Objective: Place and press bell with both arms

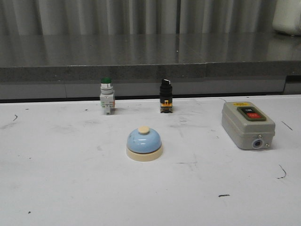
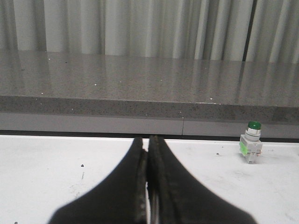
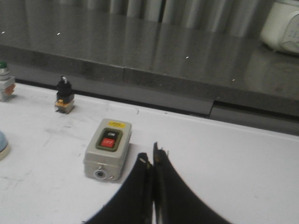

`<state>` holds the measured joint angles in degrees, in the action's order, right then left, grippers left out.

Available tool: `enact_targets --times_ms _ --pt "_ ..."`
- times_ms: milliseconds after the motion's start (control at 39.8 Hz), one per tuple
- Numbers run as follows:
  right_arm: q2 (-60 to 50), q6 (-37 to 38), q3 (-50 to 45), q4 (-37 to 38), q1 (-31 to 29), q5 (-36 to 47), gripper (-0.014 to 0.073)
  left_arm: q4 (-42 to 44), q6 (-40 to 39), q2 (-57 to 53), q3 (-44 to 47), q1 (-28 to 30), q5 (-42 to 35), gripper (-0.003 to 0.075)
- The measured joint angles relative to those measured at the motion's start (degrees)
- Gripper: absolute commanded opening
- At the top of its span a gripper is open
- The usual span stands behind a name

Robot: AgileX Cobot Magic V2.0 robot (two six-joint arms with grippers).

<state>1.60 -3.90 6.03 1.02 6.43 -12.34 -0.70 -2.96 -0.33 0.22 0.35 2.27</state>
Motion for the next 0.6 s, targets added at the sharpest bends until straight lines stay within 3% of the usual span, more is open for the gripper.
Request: enact_targets --times_ms 201,603 --pt "-2.14 0.0 -7.14 -1.02 -3.95 7.49 -0.0069 0.0 0.0 0.0 0.0 0.0 0.0 -0.002" --pt "-2.14 0.0 -7.6 -5.3 -4.17 9.92 -0.0069 0.0 0.0 0.0 0.0 0.0 0.0 -0.002"
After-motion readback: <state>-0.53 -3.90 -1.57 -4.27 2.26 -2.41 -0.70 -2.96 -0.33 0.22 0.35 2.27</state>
